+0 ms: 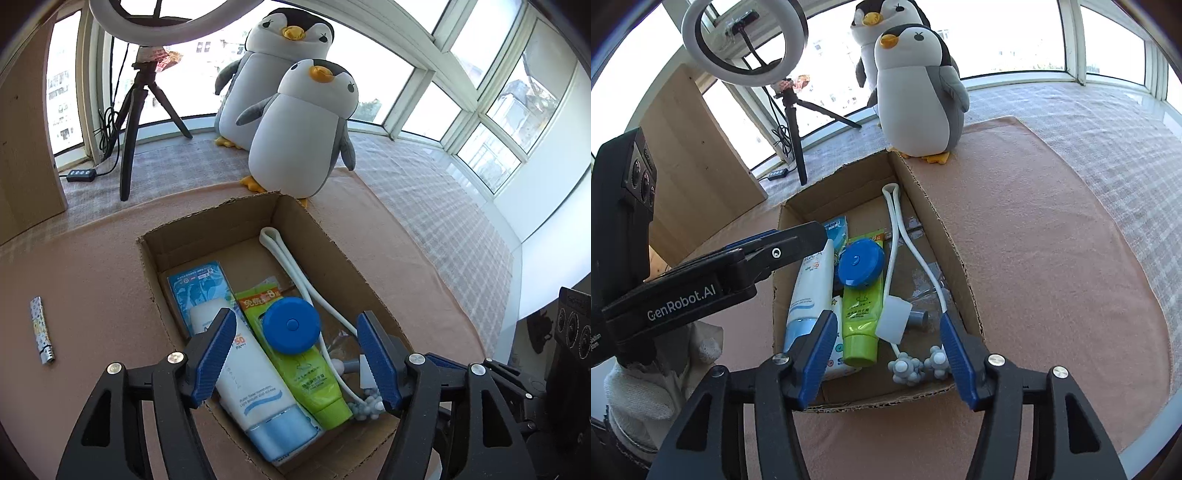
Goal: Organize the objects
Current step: 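Carry the blue container and white eraser into the box and open both grippers, then move the right gripper down onto the white patterned lighter and close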
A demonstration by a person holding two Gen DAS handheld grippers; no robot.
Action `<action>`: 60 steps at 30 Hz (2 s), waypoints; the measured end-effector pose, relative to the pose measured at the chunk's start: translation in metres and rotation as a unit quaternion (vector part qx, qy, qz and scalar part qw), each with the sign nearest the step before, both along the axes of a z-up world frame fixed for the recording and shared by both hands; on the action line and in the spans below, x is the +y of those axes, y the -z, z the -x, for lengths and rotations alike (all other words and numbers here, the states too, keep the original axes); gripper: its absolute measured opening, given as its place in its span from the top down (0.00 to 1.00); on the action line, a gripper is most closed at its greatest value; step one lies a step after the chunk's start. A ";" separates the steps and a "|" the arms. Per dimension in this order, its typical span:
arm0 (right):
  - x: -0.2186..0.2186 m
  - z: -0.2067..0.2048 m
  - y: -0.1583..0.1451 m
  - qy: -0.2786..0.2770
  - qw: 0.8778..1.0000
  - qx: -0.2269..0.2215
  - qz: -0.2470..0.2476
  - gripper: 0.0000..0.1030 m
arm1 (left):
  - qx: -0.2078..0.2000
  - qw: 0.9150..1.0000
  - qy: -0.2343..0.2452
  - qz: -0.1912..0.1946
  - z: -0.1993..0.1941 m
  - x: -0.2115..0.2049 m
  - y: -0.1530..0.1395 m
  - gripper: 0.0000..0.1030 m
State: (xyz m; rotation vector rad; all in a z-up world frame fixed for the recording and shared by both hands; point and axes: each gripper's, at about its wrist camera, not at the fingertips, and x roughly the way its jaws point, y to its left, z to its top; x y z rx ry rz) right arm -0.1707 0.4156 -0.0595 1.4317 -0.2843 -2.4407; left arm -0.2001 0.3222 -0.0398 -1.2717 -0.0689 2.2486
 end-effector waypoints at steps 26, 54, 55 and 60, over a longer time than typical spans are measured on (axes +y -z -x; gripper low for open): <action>-0.052 -0.010 -0.005 -0.023 1.000 0.000 0.001 0.43 | 0.049 0.997 -0.055 0.022 -0.038 -0.104 -0.035 0.31; -0.188 0.009 -0.026 -0.126 0.992 -0.005 0.020 0.44 | 0.035 0.984 -0.174 0.010 -0.019 -0.287 -0.038 0.31; -0.194 0.015 -0.026 -0.129 0.991 -0.007 0.022 0.44 | 0.034 0.984 -0.177 0.011 -0.015 -0.293 -0.038 0.31; -0.218 0.043 -0.023 -0.147 0.989 -0.021 0.028 0.44 | 0.023 0.983 -0.185 0.011 0.008 -0.315 -0.027 0.31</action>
